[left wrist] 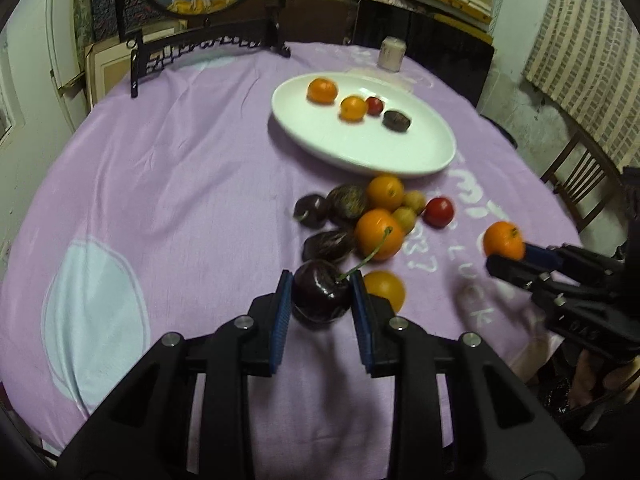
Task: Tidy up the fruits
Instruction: 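Carry the tangerine and plum over the white plate with both tools, then open both tools to release the tangerine and plum onto the plate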
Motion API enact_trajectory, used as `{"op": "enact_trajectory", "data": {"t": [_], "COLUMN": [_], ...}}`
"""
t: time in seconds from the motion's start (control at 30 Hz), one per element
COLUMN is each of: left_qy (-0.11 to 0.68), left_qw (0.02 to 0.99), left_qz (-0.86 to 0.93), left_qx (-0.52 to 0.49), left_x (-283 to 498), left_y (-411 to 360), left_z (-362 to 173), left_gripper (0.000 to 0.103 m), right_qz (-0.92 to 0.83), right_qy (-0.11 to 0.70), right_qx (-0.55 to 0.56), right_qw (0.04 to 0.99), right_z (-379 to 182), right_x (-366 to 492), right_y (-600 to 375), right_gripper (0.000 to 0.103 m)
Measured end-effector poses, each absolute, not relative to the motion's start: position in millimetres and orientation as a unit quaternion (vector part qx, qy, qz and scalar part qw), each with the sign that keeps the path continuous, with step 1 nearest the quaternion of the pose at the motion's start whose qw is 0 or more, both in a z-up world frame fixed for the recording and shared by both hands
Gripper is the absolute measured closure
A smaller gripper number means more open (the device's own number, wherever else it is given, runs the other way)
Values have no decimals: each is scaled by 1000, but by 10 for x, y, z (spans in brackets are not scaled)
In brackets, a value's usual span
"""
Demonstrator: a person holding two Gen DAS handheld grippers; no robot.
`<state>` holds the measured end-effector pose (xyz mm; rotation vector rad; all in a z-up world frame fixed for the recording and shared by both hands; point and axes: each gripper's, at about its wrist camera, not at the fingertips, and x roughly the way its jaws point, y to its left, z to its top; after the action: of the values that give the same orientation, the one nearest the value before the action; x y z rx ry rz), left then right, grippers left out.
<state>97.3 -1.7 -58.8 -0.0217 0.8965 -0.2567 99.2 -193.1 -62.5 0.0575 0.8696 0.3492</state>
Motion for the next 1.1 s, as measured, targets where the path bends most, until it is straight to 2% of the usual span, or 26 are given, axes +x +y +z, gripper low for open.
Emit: {"op": "enact_trajectory", "data": {"t": [0.27,0.5,0.73,1.03,1.07,1.1], "left_qy": [417,429,477,499,499,499], "left_qw": [898,894,872,859,859,860], "left_qz": [-141,-130,-107,-110,-107,-101], "left_qx": [0,17,-20,-33,-34,-32], "left_x": [1386,2481,3492,3765,3784,3802], "left_y": [-189,-386,-526,-615,-611,-619], "left_z": [-341,-140,-370,-595,-599,-600], "left_gripper": [74,74,74,73,72,62], "right_qz": [176,193,176,172,168,160], "right_qy": [410,419,432,455,454,451], "right_qx": [23,15,7,-22,-24,-30], "right_qw": [895,887,885,873,875,877], "right_z": [-497,-402,-470,-712,-719,-723], "right_x": [1191,2011,2965,3293,3310,3322], "right_y": [-1903,-1849,-1745,-1709,-1698,-1688], "right_gripper": [67,67,67,66,66,61]}}
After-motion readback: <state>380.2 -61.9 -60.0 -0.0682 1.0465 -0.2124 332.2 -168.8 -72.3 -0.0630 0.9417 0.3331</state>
